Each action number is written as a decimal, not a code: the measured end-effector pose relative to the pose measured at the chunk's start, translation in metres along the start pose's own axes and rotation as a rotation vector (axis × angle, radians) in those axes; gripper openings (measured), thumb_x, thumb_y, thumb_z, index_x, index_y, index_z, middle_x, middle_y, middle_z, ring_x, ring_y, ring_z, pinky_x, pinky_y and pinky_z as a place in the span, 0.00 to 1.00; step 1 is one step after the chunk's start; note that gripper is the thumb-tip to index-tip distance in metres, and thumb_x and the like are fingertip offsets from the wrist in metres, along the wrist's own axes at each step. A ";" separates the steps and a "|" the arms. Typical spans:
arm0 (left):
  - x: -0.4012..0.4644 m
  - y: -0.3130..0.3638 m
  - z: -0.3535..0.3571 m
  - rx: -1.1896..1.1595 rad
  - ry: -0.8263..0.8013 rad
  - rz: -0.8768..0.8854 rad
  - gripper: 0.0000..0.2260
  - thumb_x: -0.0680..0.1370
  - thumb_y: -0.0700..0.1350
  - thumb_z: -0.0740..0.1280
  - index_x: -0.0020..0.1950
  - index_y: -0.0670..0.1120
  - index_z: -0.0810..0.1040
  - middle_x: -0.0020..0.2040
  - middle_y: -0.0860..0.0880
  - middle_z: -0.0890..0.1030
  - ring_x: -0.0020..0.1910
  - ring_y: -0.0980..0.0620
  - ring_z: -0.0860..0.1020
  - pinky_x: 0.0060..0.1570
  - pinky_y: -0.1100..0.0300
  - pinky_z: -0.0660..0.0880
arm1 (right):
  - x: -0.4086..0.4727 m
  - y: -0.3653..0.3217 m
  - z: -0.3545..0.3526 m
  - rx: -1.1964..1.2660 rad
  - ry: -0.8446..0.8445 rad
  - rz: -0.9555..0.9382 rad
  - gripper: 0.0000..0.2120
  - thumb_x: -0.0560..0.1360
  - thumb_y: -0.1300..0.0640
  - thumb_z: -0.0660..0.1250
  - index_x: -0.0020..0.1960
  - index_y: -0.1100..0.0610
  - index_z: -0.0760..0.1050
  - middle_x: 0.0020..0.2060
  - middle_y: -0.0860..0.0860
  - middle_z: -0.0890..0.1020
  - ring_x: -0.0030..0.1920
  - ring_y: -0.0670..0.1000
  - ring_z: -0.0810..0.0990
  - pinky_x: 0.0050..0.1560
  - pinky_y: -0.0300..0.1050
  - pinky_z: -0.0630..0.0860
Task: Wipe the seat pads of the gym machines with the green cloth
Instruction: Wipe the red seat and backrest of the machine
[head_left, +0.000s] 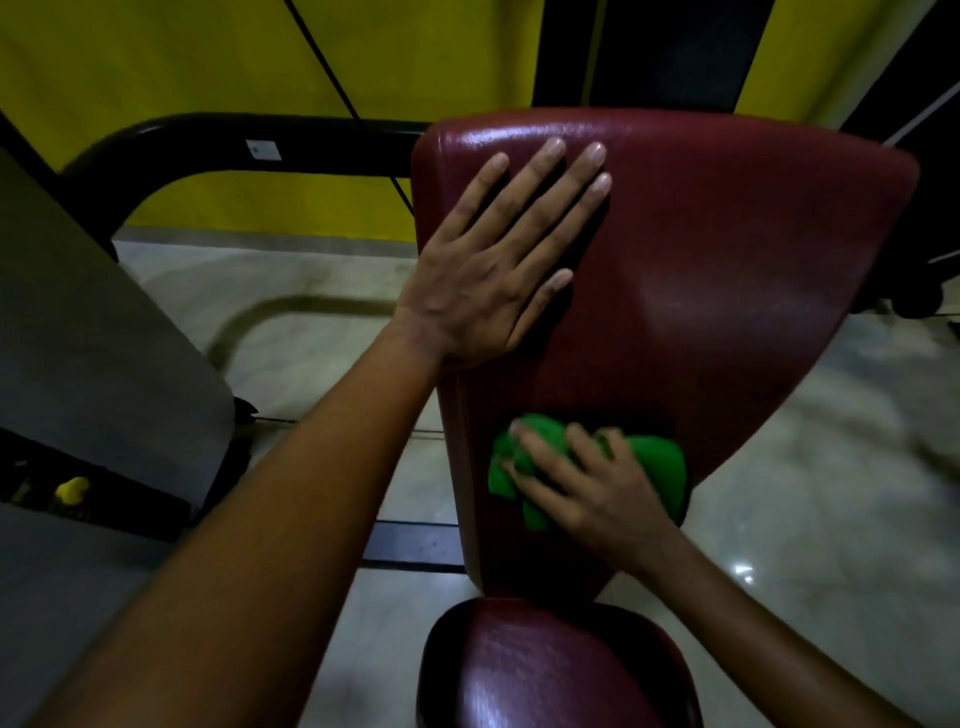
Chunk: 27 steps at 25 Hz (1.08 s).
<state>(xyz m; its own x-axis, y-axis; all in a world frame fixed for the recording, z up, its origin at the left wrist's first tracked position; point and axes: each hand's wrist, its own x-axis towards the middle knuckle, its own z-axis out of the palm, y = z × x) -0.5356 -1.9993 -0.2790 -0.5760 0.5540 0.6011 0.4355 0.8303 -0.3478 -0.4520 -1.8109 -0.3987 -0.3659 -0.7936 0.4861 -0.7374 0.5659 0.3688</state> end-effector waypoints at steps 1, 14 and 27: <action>0.000 0.000 0.000 -0.002 0.002 -0.001 0.24 0.83 0.51 0.49 0.77 0.42 0.55 0.77 0.44 0.58 0.76 0.44 0.55 0.74 0.46 0.53 | 0.011 0.007 -0.008 -0.008 0.082 0.093 0.13 0.79 0.60 0.59 0.59 0.53 0.77 0.66 0.55 0.69 0.50 0.60 0.71 0.43 0.52 0.66; -0.002 0.007 0.000 -0.043 0.050 -0.042 0.23 0.83 0.48 0.50 0.77 0.42 0.56 0.77 0.44 0.58 0.76 0.45 0.55 0.74 0.45 0.51 | 0.000 0.053 -0.028 -0.090 0.266 0.286 0.13 0.78 0.59 0.64 0.61 0.49 0.77 0.65 0.53 0.71 0.49 0.58 0.72 0.40 0.50 0.66; -0.025 0.037 0.006 -0.111 0.054 -0.082 0.23 0.81 0.42 0.54 0.76 0.40 0.58 0.76 0.42 0.59 0.76 0.43 0.55 0.74 0.44 0.50 | -0.017 0.082 -0.042 -0.037 0.281 0.328 0.17 0.75 0.56 0.66 0.64 0.49 0.75 0.65 0.55 0.70 0.50 0.60 0.73 0.43 0.52 0.71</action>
<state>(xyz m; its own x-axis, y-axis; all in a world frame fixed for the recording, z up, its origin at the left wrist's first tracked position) -0.5089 -1.9818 -0.3109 -0.5766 0.4776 0.6629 0.4640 0.8592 -0.2155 -0.4829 -1.7413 -0.3437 -0.4050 -0.4819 0.7770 -0.5849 0.7897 0.1849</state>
